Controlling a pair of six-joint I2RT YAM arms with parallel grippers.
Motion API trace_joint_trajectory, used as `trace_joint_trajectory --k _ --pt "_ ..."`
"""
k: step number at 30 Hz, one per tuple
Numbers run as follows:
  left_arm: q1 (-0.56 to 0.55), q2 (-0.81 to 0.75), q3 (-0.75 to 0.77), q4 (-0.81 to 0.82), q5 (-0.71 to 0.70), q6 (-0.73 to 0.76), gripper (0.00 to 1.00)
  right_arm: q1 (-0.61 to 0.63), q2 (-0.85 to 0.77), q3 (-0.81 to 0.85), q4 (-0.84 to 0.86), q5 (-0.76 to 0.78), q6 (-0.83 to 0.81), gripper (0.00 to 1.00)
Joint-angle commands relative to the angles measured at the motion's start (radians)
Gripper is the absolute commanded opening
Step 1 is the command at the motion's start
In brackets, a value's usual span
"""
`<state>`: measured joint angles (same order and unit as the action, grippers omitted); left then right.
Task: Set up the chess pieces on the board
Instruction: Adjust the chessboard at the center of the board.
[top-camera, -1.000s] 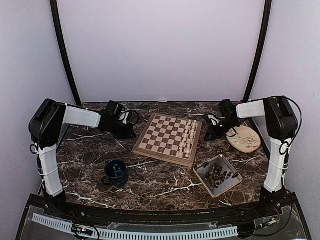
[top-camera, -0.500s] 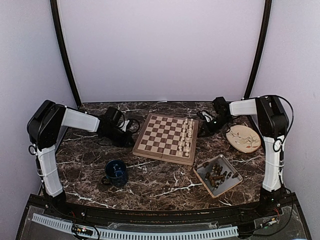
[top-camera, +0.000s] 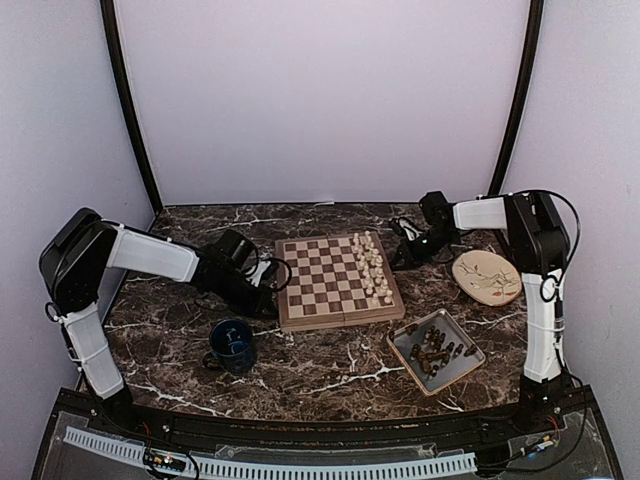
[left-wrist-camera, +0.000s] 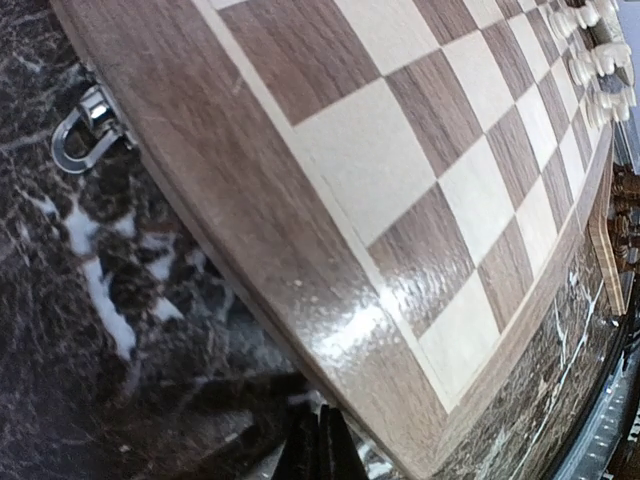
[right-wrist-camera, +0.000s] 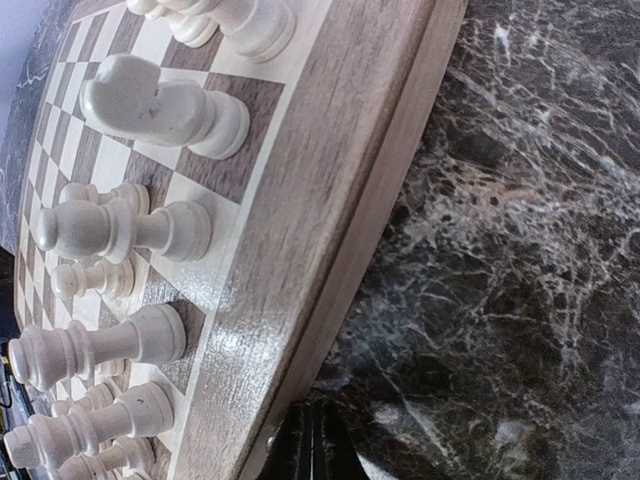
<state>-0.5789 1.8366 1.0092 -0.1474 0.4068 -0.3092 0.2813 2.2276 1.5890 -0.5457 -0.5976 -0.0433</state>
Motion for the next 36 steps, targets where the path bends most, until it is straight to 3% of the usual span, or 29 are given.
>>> trace_joint_trajectory --k 1,10,21,25,28,33,36 --pt "-0.018 -0.088 -0.044 -0.029 0.007 0.021 0.0 0.045 0.064 0.022 -0.014 0.008 0.011 0.05" --pt "-0.016 -0.128 -0.049 -0.032 -0.108 0.037 0.0 0.007 0.023 0.042 -0.034 0.04 0.014 0.05" --pt "-0.003 -0.269 0.087 -0.187 -0.296 0.141 0.02 -0.1 -0.334 -0.099 -0.055 0.076 -0.114 0.2" --pt "-0.001 -0.336 0.152 -0.171 -0.326 0.237 0.15 -0.095 -0.473 -0.135 -0.074 0.047 -0.2 0.27" --pt "0.0 -0.375 0.188 -0.095 -0.329 0.305 0.31 -0.065 -0.574 -0.163 -0.11 0.011 -0.297 0.37" --pt "0.001 -0.41 0.14 0.165 -0.361 0.308 0.69 0.082 -0.721 -0.264 -0.154 0.115 -0.496 0.49" --pt "0.004 -0.403 0.086 0.362 -0.418 0.256 0.82 0.15 -0.764 -0.33 -0.173 0.144 -0.549 0.5"
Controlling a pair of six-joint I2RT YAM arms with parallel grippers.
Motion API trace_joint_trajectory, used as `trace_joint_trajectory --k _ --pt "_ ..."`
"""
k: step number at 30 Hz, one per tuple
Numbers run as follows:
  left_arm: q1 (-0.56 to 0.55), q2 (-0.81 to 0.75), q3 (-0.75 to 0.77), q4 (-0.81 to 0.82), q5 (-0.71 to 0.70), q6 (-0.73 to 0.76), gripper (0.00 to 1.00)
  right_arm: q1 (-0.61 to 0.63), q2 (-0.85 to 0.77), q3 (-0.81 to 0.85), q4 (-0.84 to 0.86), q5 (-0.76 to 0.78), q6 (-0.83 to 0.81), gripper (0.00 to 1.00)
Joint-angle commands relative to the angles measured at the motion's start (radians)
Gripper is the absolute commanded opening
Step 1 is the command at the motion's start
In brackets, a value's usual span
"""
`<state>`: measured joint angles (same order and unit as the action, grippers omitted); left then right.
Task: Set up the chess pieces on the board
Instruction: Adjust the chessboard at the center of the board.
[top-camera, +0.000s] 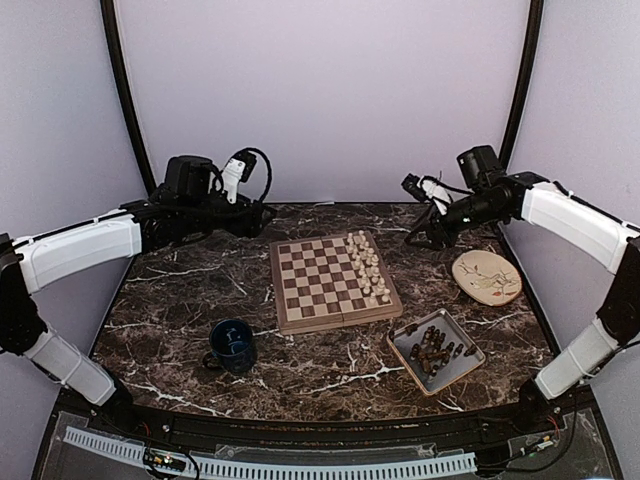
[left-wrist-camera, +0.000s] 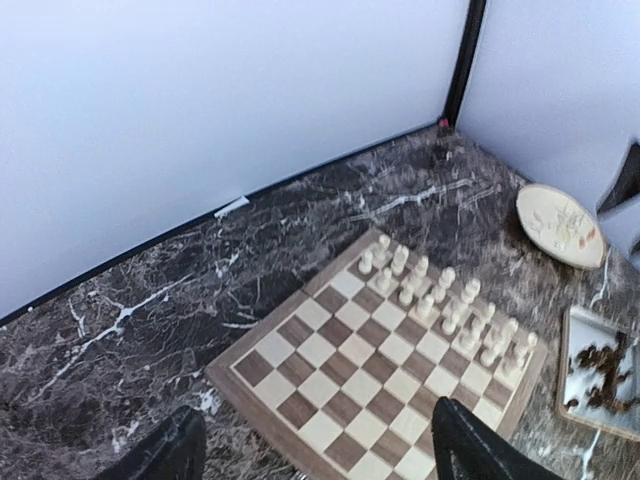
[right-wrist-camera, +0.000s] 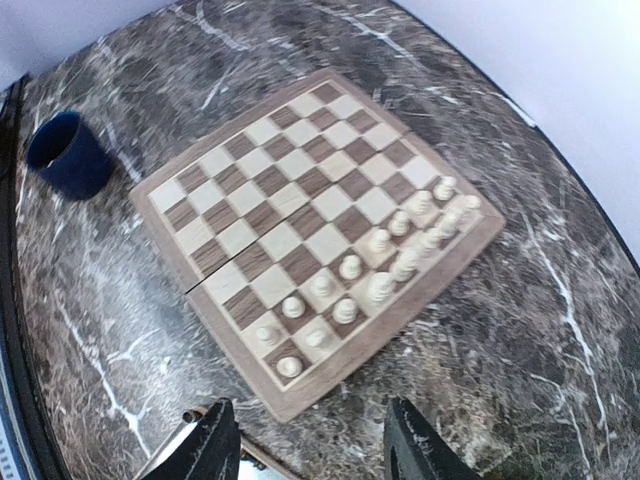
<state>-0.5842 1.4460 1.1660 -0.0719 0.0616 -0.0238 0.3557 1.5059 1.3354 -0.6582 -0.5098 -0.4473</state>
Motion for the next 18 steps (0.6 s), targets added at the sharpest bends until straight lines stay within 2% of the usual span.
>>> trace_joint_trajectory --k 1,3,5,7,13,18 --pt "0.011 -0.003 -0.072 0.324 -0.098 -0.059 0.85 0.091 -0.049 -0.091 -0.067 0.056 -0.158 0.5" --pt "0.011 0.03 -0.035 0.338 -0.151 -0.112 0.88 0.121 -0.059 -0.117 -0.08 0.07 -0.184 0.5" --pt "0.011 0.061 0.026 0.269 -0.203 -0.173 0.88 0.154 -0.066 -0.138 -0.077 0.109 -0.205 0.48" --pt "0.012 0.057 0.034 0.231 -0.195 -0.203 0.85 0.174 -0.071 -0.157 -0.076 0.132 -0.229 0.46" --pt "0.012 -0.019 -0.045 0.153 0.008 -0.08 0.63 0.224 -0.056 -0.206 -0.071 0.155 -0.228 0.4" --pt "0.013 -0.009 0.008 0.054 -0.082 0.029 0.57 0.291 -0.023 -0.214 -0.093 0.242 -0.258 0.41"
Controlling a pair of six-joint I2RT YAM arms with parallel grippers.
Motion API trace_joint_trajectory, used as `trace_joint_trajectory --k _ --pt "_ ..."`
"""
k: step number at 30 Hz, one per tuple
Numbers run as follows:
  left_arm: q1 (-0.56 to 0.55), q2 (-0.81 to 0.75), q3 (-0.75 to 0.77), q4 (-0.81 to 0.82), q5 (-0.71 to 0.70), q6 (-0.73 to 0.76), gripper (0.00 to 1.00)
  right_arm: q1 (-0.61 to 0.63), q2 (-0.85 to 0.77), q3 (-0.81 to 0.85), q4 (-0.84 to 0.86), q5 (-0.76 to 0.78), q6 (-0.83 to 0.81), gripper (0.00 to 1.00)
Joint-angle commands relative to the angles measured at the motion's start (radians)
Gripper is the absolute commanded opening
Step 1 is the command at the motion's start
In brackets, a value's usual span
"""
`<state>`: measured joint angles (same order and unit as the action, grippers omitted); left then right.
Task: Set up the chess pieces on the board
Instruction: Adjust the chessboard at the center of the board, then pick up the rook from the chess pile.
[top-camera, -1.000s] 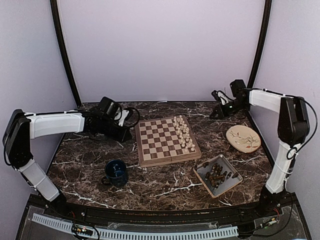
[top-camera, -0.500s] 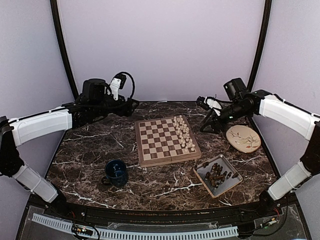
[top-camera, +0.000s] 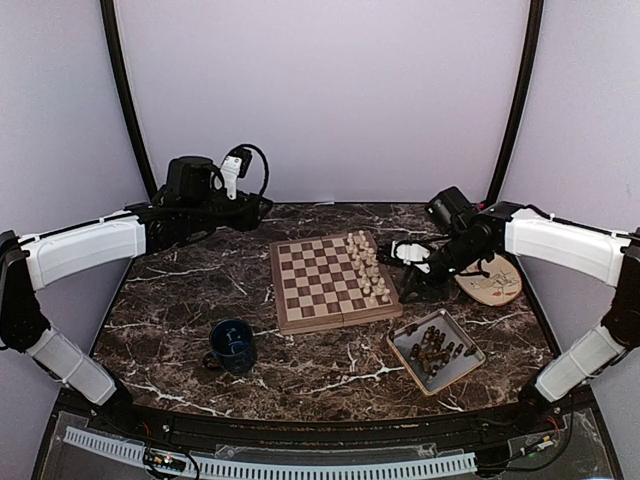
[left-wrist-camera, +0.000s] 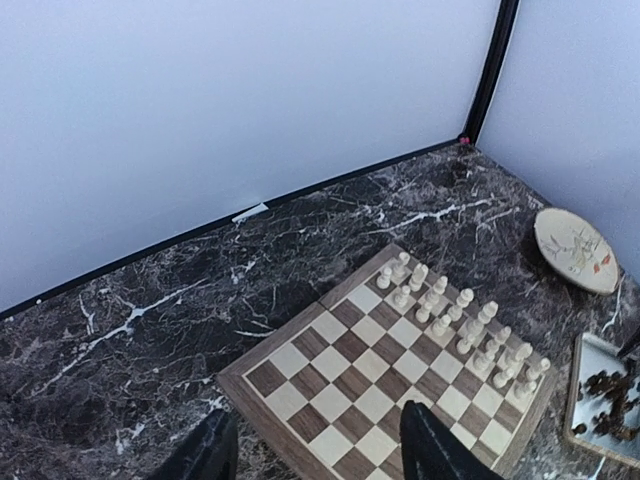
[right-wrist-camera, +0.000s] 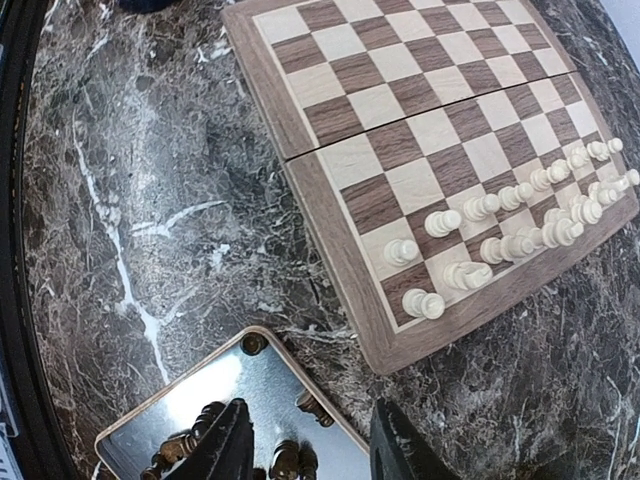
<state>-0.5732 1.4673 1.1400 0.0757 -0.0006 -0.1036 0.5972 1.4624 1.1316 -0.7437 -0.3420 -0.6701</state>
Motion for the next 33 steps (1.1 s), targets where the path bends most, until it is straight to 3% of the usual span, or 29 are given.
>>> trace_joint_trajectory --k 1,8,33 --pt "0.001 -0.029 0.041 -0.108 -0.055 0.125 0.56 0.065 0.032 -0.01 -0.015 0.087 -0.04 0.41" --pt "0.001 -0.024 0.077 -0.179 -0.211 0.173 0.56 0.129 0.105 0.001 -0.03 0.092 -0.04 0.38" --pt "-0.002 -0.013 0.099 -0.219 -0.147 0.151 0.57 0.167 0.278 0.053 -0.048 0.147 0.007 0.27"
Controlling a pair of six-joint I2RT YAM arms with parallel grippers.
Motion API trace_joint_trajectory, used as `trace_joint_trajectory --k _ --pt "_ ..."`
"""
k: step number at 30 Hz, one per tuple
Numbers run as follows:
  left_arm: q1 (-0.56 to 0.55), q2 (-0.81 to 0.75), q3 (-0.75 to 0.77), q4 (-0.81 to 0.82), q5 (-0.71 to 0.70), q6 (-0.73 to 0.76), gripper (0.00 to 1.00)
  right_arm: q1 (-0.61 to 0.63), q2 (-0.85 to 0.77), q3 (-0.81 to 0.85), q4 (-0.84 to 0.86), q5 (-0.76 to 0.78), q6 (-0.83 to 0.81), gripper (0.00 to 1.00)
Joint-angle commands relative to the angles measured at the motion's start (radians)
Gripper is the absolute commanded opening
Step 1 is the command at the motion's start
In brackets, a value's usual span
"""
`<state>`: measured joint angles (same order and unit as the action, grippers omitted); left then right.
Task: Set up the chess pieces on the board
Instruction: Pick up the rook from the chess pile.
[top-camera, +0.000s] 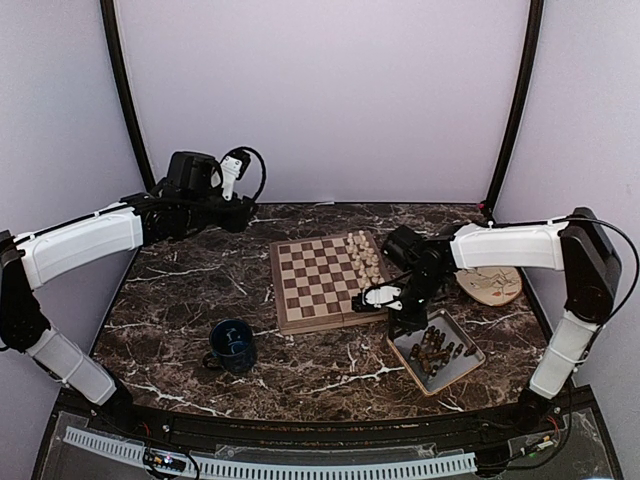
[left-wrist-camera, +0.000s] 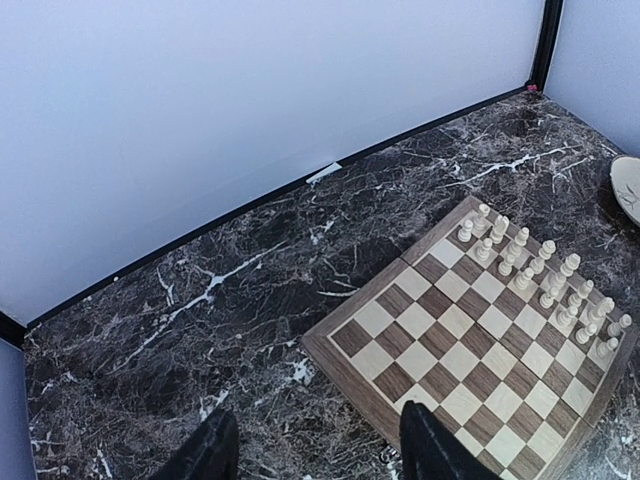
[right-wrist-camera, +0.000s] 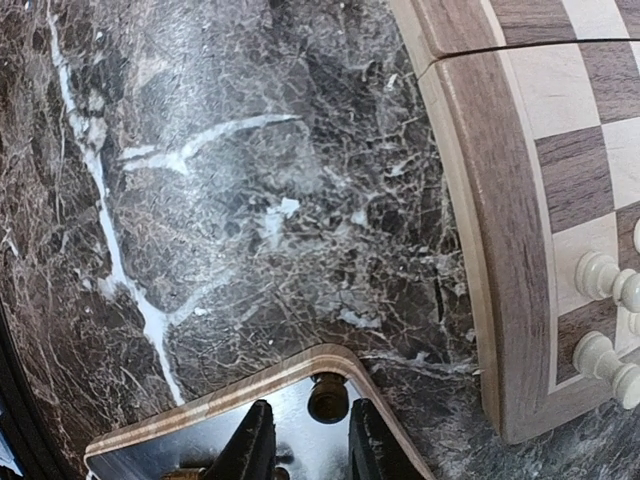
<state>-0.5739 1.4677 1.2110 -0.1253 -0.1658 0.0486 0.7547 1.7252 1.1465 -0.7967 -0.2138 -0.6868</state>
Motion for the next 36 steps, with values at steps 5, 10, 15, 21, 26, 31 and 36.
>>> trace_joint_trajectory --k 5,10,15,21,26,31,36 --pt "-0.001 -0.013 0.03 -0.021 0.019 0.0 0.57 0.009 0.029 0.049 0.004 0.024 0.03 0.25" --pt "-0.002 -0.012 0.03 -0.023 0.021 0.0 0.57 0.011 0.036 0.053 -0.009 0.017 0.029 0.26" --pt "-0.002 -0.009 0.03 -0.024 0.023 0.001 0.57 0.011 0.038 0.047 -0.029 0.001 0.022 0.32" --pt "-0.003 -0.006 0.033 -0.03 0.028 0.0 0.57 0.01 0.045 0.044 -0.017 0.018 0.035 0.27" --pt "-0.007 -0.001 0.035 -0.033 0.028 -0.001 0.57 0.011 0.051 0.047 -0.012 0.029 0.045 0.25" --pt "-0.009 0.003 0.039 -0.039 0.029 -0.001 0.57 0.011 0.058 0.047 -0.009 0.032 0.047 0.24" --pt "-0.01 0.007 0.041 -0.041 0.031 -0.001 0.57 0.01 0.06 0.046 -0.006 0.031 0.052 0.21"
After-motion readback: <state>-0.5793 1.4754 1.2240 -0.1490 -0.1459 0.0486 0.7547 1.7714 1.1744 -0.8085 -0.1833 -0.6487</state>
